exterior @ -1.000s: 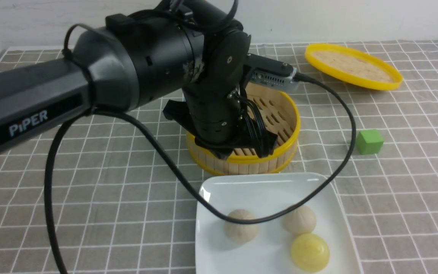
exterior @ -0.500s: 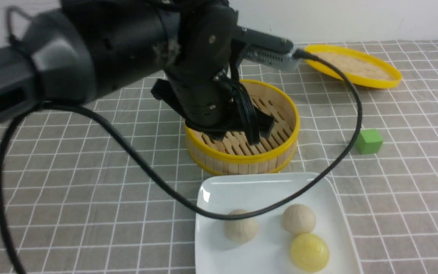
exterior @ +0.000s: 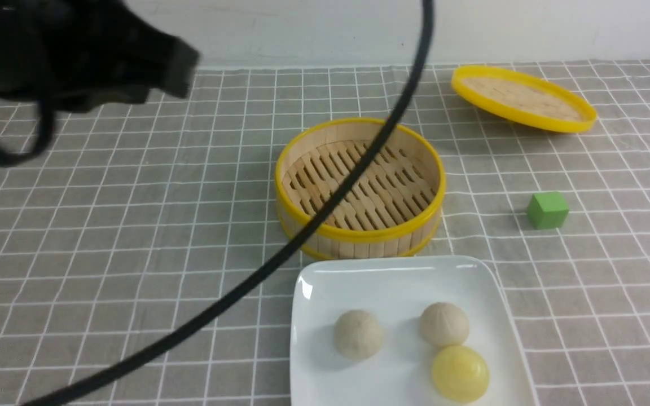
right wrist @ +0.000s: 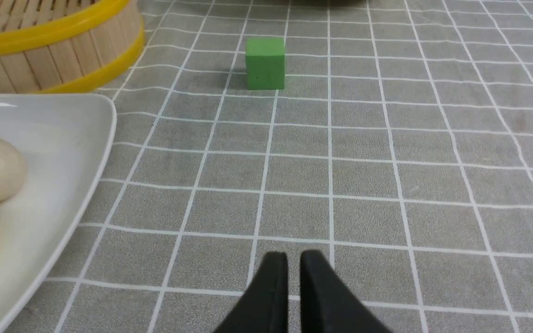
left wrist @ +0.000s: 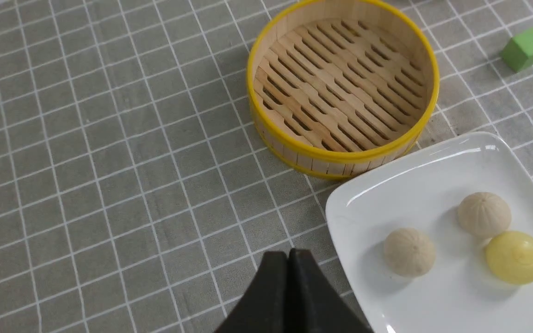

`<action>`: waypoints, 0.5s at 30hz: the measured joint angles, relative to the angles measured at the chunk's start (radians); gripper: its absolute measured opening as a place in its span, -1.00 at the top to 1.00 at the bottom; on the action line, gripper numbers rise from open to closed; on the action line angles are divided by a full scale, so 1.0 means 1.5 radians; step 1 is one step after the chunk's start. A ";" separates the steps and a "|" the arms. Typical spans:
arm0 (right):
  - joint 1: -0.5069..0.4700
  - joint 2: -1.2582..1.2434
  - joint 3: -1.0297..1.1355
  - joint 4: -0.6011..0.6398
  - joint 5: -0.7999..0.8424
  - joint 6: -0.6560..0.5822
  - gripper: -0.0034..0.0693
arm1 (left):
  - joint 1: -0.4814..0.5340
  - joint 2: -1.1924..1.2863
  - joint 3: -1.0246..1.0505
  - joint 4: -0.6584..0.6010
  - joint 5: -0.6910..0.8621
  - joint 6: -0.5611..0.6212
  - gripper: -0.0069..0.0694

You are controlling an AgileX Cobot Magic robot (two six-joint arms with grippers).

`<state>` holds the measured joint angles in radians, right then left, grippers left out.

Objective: Put the steamed buns into the plate on the grey tablecloth.

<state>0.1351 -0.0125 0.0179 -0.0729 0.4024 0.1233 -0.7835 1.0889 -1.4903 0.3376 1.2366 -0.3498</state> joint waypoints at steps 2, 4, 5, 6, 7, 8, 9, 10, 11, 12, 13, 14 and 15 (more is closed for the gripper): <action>0.000 0.000 0.000 -0.001 0.000 0.000 0.71 | 0.000 -0.053 0.039 -0.001 0.000 -0.014 0.81; -0.001 0.000 0.000 -0.001 0.000 0.001 0.70 | 0.000 -0.129 0.127 -0.002 0.000 -0.044 0.81; -0.001 0.000 0.000 -0.001 0.000 0.001 0.69 | 0.000 -0.158 0.175 -0.003 0.000 -0.056 0.81; -0.001 0.000 0.000 -0.001 0.000 0.001 0.69 | 0.000 -0.172 0.185 -0.005 -0.001 -0.062 0.81; -0.001 0.000 0.000 -0.001 0.000 0.001 0.68 | 0.000 -0.223 0.262 -0.009 -0.013 -0.083 0.81; -0.001 0.000 0.000 -0.001 0.000 0.001 0.68 | 0.000 -0.265 0.342 -0.013 -0.051 -0.104 0.81; -0.001 0.000 0.000 -0.001 0.000 0.001 0.68 | 0.000 -0.298 0.387 -0.015 -0.083 -0.124 0.81; -0.001 0.000 0.000 -0.001 0.000 0.001 0.68 | 0.000 -0.323 0.432 -0.019 -0.130 -0.141 0.81; -0.001 0.000 0.000 -0.001 0.000 0.001 0.68 | 0.000 -0.351 0.484 -0.023 -0.183 -0.164 0.81; -0.001 0.000 0.000 -0.001 0.000 0.001 0.68 | 0.000 -0.379 0.542 -0.026 -0.237 -0.190 0.81; -0.001 0.000 0.000 -0.001 0.000 0.001 0.68 | 0.000 -0.395 0.575 -0.027 -0.289 -0.207 0.81; -0.001 0.000 0.000 -0.001 0.000 0.001 0.68 | 0.000 -0.398 0.590 -0.027 -0.300 -0.211 0.81; -0.001 0.000 0.000 -0.001 0.000 0.001 0.68 | 0.000 -0.422 0.636 -0.027 -0.367 -0.238 0.81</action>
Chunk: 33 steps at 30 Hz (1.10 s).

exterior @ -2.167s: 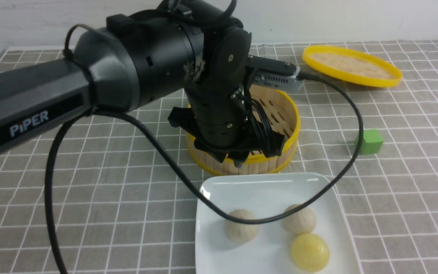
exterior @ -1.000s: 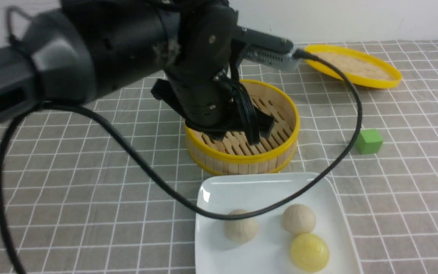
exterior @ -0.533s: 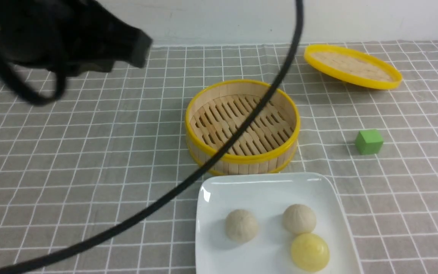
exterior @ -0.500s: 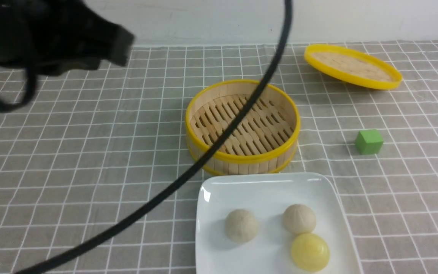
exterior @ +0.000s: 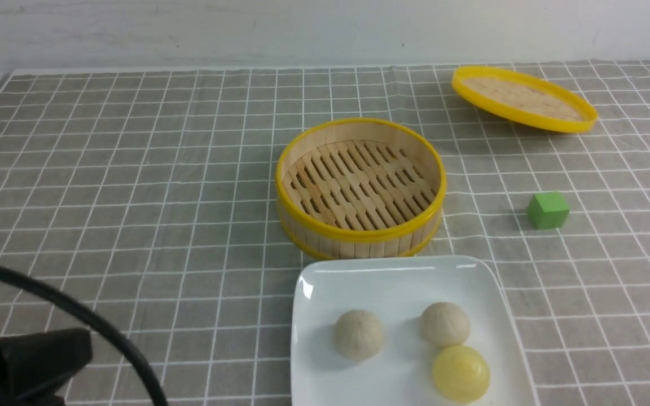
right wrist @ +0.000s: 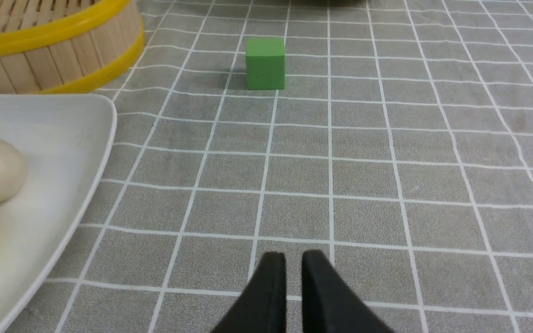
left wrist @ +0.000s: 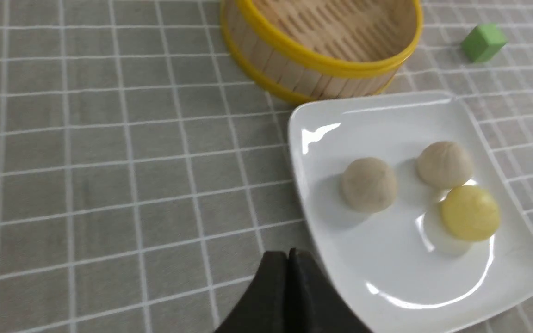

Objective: Put the steamed buns into the plate on the grey tablecloth.

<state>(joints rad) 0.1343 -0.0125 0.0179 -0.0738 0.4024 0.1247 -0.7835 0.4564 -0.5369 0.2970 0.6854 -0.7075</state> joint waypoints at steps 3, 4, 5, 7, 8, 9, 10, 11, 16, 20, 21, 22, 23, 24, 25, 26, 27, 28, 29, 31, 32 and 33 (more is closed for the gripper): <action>0.000 0.000 0.000 0.000 0.000 0.000 0.68 | 0.000 -0.021 0.065 0.000 -0.111 -0.024 0.79; 0.000 0.000 0.000 0.000 0.000 0.000 0.68 | 0.000 -0.023 0.079 0.000 -0.137 -0.027 0.79; 0.000 0.000 0.000 0.000 0.000 0.000 0.68 | 0.000 -0.023 0.081 0.000 -0.141 -0.027 0.79; 0.000 0.000 0.000 0.000 0.000 0.000 0.68 | 0.000 -0.023 0.105 0.002 -0.153 -0.028 0.79; 0.000 0.000 0.000 0.000 0.000 0.000 0.68 | 0.000 -0.023 0.112 0.009 -0.148 -0.028 0.78; 0.000 0.000 0.000 0.000 0.000 0.000 0.68 | 0.000 -0.023 0.114 0.010 -0.146 -0.029 0.78; 0.000 0.000 0.000 -0.001 0.000 0.000 0.67 | 0.000 -0.023 0.120 0.016 -0.132 -0.030 0.78; 0.000 0.000 0.000 -0.001 0.000 0.000 0.67 | 0.000 -0.023 0.123 0.019 -0.117 -0.033 0.77; 0.000 0.000 0.000 -0.001 0.000 0.001 0.65 | 0.000 -0.023 0.125 0.027 -0.107 -0.048 0.77; 0.000 0.000 0.000 -0.001 0.000 0.001 0.63 | 0.000 -0.023 0.125 0.028 -0.138 -0.051 0.76; 0.000 0.000 0.000 -0.001 0.000 0.001 0.63 | 0.001 -0.023 0.125 0.028 -0.146 -0.047 0.76; 0.000 0.000 0.000 -0.001 0.000 0.001 0.63 | 0.005 -0.023 0.125 0.027 -0.155 -0.037 0.76; 0.000 0.000 0.000 -0.001 0.000 0.001 0.63 | 0.012 -0.023 0.125 0.022 -0.162 -0.026 0.75; 0.000 0.000 0.000 -0.001 0.000 0.001 0.62 | 0.026 -0.023 0.125 0.016 -0.168 -0.009 0.74; 0.000 0.000 0.000 -0.001 0.000 0.001 0.62 | 0.045 -0.023 0.125 0.007 -0.172 0.012 0.74; 0.000 0.000 0.000 -0.001 0.000 0.001 0.61 | 0.070 -0.023 0.127 -0.005 -0.178 0.037 0.73; 0.000 0.000 0.000 -0.001 0.000 0.001 0.61 | 0.093 -0.024 0.130 -0.013 -0.184 0.060 0.73; 0.000 0.000 0.000 -0.001 0.000 0.001 0.61 | 0.118 -0.025 0.134 -0.026 -0.194 0.079 0.73; 0.000 0.000 0.000 -0.001 0.000 0.001 0.60 | 0.144 -0.026 0.143 -0.040 -0.205 0.113 0.73; 0.000 0.000 0.000 -0.001 0.000 0.001 0.59 | 0.199 -0.044 0.169 -0.073 -0.233 0.177 0.72; 0.000 0.000 0.000 -0.001 0.000 0.001 0.59 | 0.238 -0.067 0.195 -0.093 -0.254 0.222 0.72; 0.000 0.000 0.000 -0.001 0.000 0.001 0.58 | 0.268 -0.092 0.221 -0.100 -0.270 0.251 0.72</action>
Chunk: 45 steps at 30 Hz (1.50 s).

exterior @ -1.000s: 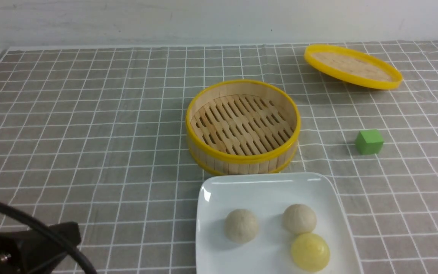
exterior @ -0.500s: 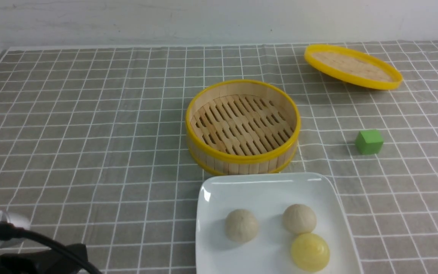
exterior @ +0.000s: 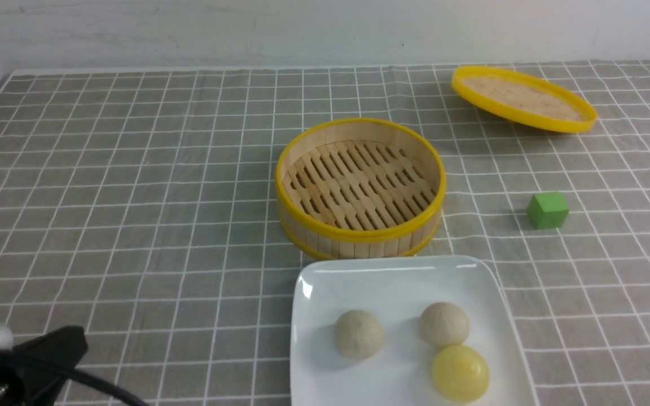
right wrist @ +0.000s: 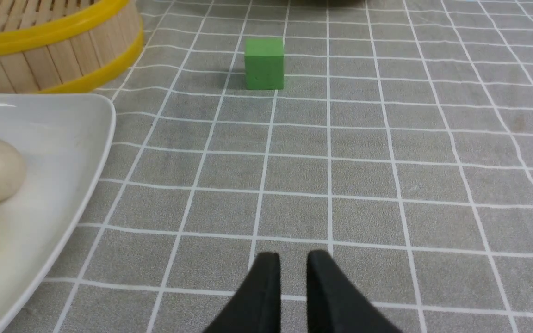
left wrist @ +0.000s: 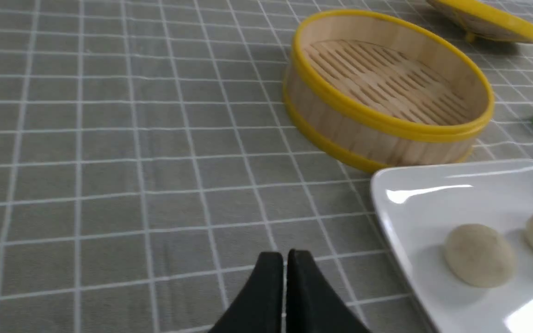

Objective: Put the steamed buns into the plate on the grey tablecloth.

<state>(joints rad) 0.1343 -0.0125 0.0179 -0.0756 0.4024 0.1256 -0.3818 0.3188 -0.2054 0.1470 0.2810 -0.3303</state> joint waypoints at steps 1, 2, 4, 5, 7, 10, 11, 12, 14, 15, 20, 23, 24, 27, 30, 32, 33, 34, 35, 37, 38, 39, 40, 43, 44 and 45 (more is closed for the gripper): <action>0.000 0.000 0.000 0.000 0.000 0.000 0.58 | 0.033 -0.033 0.031 -0.005 -0.007 0.024 0.72; 0.000 0.000 0.000 0.000 0.000 0.000 0.58 | 0.053 -0.049 0.048 -0.007 -0.007 0.030 0.72; 0.000 0.000 0.000 0.000 0.000 0.000 0.58 | 0.093 -0.087 0.076 -0.009 -0.008 0.039 0.71; 0.000 0.000 0.000 0.000 0.000 0.000 0.57 | 0.118 -0.112 0.097 -0.009 -0.008 0.044 0.71; -0.001 0.000 0.000 0.000 0.000 0.000 0.57 | 0.172 -0.149 0.129 -0.009 -0.002 0.047 0.70; -0.002 0.000 0.000 0.000 0.000 0.000 0.57 | 0.221 -0.183 0.151 -0.009 0.012 0.048 0.70; -0.003 0.000 0.000 0.000 0.000 0.000 0.57 | 0.234 -0.194 0.153 -0.008 0.019 0.048 0.69; -0.003 0.000 0.000 0.000 0.000 0.000 0.57 | 0.239 -0.205 0.156 -0.005 0.020 0.049 0.69; -0.003 0.000 0.000 0.000 0.000 0.000 0.57 | 0.243 -0.215 0.155 -0.001 0.021 0.049 0.68; -0.003 0.000 0.000 0.000 0.000 0.000 0.56 | 0.244 -0.218 0.155 0.001 0.029 0.049 0.68; -0.003 0.000 0.000 0.000 0.000 0.000 0.54 | 0.244 -0.220 0.155 0.002 0.056 0.061 0.68; -0.003 0.000 0.000 0.000 0.000 0.000 0.54 | 0.244 -0.220 0.155 0.003 0.059 0.065 0.68; -0.003 0.000 0.000 0.000 0.000 0.000 0.53 | 0.244 -0.220 0.154 0.003 0.059 0.065 0.68; -0.003 0.000 0.000 0.000 0.000 0.000 0.52 | 0.244 -0.220 0.154 0.003 0.059 0.065 0.68; -0.003 0.000 0.000 0.000 0.000 0.000 0.50 | 0.244 -0.220 0.154 0.003 0.059 0.065 0.67; -0.003 0.000 0.000 0.000 0.000 0.000 0.49 | 0.244 -0.220 0.154 0.003 0.059 0.065 0.66; -0.003 0.000 0.000 0.000 0.000 0.000 0.49 | 0.244 -0.220 0.154 0.003 0.059 0.065 0.66; -0.003 0.000 0.000 0.000 0.000 0.000 0.49 | 0.244 -0.220 0.154 0.003 0.059 0.065 0.65; -0.003 0.000 0.000 0.000 0.000 0.000 0.48 | 0.244 -0.220 0.154 0.004 0.059 0.065 0.65; -0.004 0.000 0.000 0.000 0.000 0.000 0.48 | 0.244 -0.220 0.154 0.004 0.059 0.065 0.64; -0.004 0.000 0.000 0.000 0.000 0.000 0.48 | 0.244 -0.220 0.154 0.004 0.059 0.065 0.64; -0.004 0.000 0.000 0.000 0.000 0.000 0.48 | 0.244 -0.220 0.154 0.004 0.059 0.065 0.63; -0.004 0.000 0.000 0.000 0.000 0.000 0.48 | 0.244 -0.220 0.154 0.004 0.059 0.065 0.63; -0.004 0.000 0.000 0.000 0.000 0.000 0.48 | 0.244 -0.220 0.154 0.004 0.059 0.065 0.63; -0.004 0.000 0.000 0.000 0.000 0.000 0.48 | 0.244 -0.220 0.154 0.004 0.059 0.065 0.63; -0.004 0.000 0.000 0.000 0.000 0.000 0.48 | 0.244 -0.220 0.154 0.004 0.059 0.065 0.62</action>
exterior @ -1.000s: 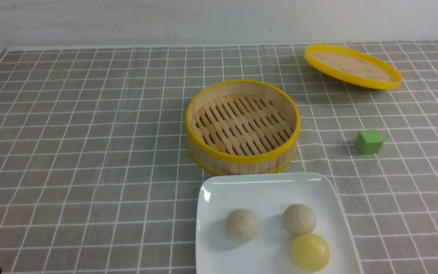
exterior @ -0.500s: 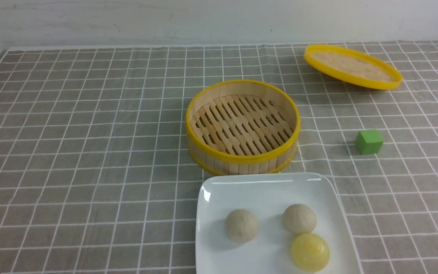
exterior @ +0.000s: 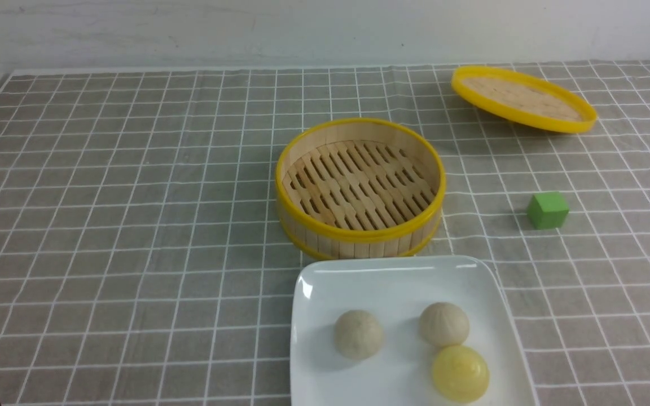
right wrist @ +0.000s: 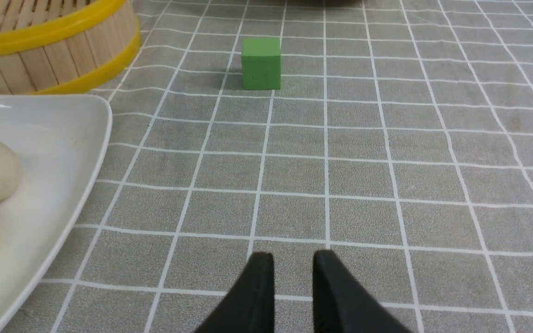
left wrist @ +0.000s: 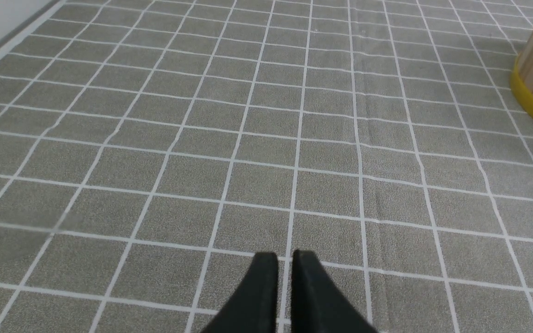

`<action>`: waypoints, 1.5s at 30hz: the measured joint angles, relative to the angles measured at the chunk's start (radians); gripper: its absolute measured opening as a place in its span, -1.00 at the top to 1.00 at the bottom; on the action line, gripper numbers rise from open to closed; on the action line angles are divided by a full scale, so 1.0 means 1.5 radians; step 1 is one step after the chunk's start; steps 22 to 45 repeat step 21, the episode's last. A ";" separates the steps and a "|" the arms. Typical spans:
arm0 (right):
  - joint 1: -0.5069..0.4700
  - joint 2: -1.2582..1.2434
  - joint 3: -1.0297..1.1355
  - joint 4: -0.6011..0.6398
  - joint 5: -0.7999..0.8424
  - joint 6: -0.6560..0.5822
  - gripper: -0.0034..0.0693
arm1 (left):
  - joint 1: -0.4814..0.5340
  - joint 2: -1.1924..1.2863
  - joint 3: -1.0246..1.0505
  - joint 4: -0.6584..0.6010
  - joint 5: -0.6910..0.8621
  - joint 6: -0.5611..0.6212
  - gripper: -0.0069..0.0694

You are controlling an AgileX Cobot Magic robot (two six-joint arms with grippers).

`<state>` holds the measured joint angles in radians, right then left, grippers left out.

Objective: Put the steamed buns into the plate on the grey tablecloth.

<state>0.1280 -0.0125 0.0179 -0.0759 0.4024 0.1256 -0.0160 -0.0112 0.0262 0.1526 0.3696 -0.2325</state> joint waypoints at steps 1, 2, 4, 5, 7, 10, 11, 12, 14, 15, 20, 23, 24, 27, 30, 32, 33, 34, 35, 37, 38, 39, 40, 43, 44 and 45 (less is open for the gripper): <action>0.000 0.000 0.000 0.000 0.000 0.000 0.48 | 0.000 0.000 0.000 0.000 0.000 0.000 0.62; 0.000 0.000 0.000 0.000 0.000 0.000 0.48 | 0.000 0.000 0.000 0.000 0.000 0.000 0.61; 0.000 0.000 0.000 0.000 0.000 0.000 0.47 | 0.000 0.000 0.000 0.000 0.000 0.000 0.61; 0.000 0.000 0.000 0.000 0.000 0.000 0.47 | 0.000 0.000 0.000 0.000 0.000 0.000 0.60; 0.000 0.000 0.000 0.000 0.000 0.000 0.47 | 0.000 0.000 0.000 0.000 0.000 0.000 0.59; 0.000 0.000 0.000 0.000 0.000 0.000 0.47 | 0.000 0.000 0.000 0.000 0.000 0.000 0.59; 0.000 0.000 0.000 0.000 0.000 0.000 0.47 | 0.000 0.000 0.000 0.000 0.000 0.000 0.58; 0.000 0.000 0.000 0.000 0.000 0.000 0.47 | 0.000 0.000 0.000 0.000 0.000 0.000 0.58; 0.000 0.000 0.000 0.000 0.000 0.000 0.47 | 0.000 0.000 0.000 0.000 0.000 0.000 0.58; 0.000 0.000 0.000 0.000 0.000 0.000 0.46 | 0.000 0.000 0.000 0.000 0.000 0.000 0.58; 0.000 0.000 0.000 0.000 0.000 0.000 0.44 | 0.000 0.000 0.000 0.000 0.001 0.000 0.57; 0.000 0.000 0.000 0.000 0.000 0.000 0.44 | 0.000 0.000 0.000 0.000 0.001 0.000 0.57; 0.000 0.000 0.000 0.000 0.000 0.000 0.44 | 0.000 0.000 0.000 0.000 0.001 0.000 0.57; 0.000 0.000 0.000 0.000 0.000 0.000 0.44 | 0.000 0.000 0.000 0.000 0.001 0.000 0.57; 0.000 0.000 0.000 0.000 0.000 0.000 0.44 | 0.000 0.000 0.000 0.000 0.001 0.000 0.57; 0.000 0.000 0.000 0.000 0.000 0.000 0.44 | 0.000 0.000 0.000 0.000 0.001 0.000 0.57; 0.000 0.000 0.000 0.000 0.000 0.000 0.44 | 0.000 0.000 0.000 0.000 0.001 0.000 0.57; 0.000 0.000 0.000 0.000 0.000 0.000 0.44 | 0.000 0.000 0.000 0.000 0.001 0.000 0.57; 0.000 0.000 0.000 0.000 0.000 0.000 0.44 | 0.000 0.000 0.000 0.000 0.001 0.000 0.57; 0.000 0.000 0.000 0.000 0.000 0.000 0.44 | 0.000 0.000 0.000 0.000 0.001 0.000 0.57; 0.000 0.000 0.000 0.000 0.000 0.000 0.44 | 0.000 0.000 0.000 0.000 0.001 0.000 0.57; 0.000 0.000 0.000 0.000 0.000 0.000 0.44 | 0.000 0.000 0.000 0.000 0.001 0.000 0.57; 0.000 0.000 0.000 0.000 0.000 0.000 0.44 | 0.000 0.000 0.000 0.000 0.001 0.000 0.57; 0.000 0.000 0.000 0.000 0.000 0.000 0.44 | 0.000 0.000 0.000 0.000 0.001 0.000 0.57; 0.000 0.000 0.000 0.000 0.000 0.000 0.44 | 0.000 0.000 0.000 0.000 0.001 0.000 0.57; 0.000 0.000 0.000 0.000 0.000 0.000 0.44 | 0.000 0.000 0.000 0.000 0.001 0.000 0.57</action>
